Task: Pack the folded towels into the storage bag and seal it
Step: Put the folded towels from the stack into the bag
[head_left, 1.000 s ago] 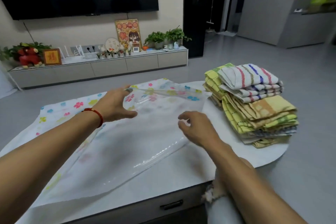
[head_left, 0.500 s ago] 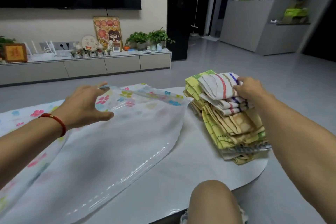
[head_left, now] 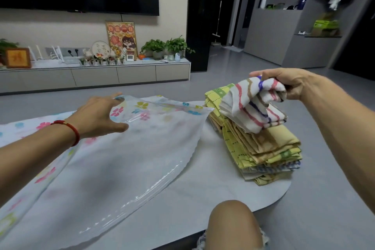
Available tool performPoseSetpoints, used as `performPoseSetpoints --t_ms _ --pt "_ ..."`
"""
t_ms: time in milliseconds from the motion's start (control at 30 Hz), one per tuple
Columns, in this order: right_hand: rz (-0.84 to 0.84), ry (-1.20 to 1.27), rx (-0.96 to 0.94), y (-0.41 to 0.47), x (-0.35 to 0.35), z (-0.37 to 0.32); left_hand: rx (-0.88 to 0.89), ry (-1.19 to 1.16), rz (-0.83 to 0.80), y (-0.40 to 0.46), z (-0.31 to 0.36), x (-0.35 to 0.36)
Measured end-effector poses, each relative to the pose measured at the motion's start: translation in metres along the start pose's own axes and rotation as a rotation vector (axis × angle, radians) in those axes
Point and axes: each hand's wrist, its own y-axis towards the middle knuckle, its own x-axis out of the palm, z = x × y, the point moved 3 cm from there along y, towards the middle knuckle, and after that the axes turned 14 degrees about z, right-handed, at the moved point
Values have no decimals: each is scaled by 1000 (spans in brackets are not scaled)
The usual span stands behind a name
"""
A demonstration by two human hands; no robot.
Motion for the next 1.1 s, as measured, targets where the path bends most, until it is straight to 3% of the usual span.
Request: performPoseSetpoints --t_ms 200,400,467,567,633,733,800,900,1033,1100 --pt "-312 102 -68 -82 73 22 -42 -52 -40 -7 5 -21" --pt "-666 -5 61 -99 217 100 6 -80 -63 -3 10 -31" --pt "-597 55 55 -78 265 118 37 -64 -44 -3 11 -33" --pt "-237 204 4 -24 308 136 80 -52 -18 -3 10 -38" --pt "2 138 18 3 322 157 91 -72 -26 -5 9 -41" --pt "196 146 92 31 335 191 90 -88 -23 -9 9 -45" --pt "330 114 -6 48 340 197 90 -78 -14 -12 11 -47" --pt "336 122 -108 69 350 192 113 -66 8 -14 15 -43" --pt "63 371 22 86 358 182 121 -52 18 -16 14 -31" --pt "177 251 15 92 350 186 116 -65 -1 -17 14 -28"
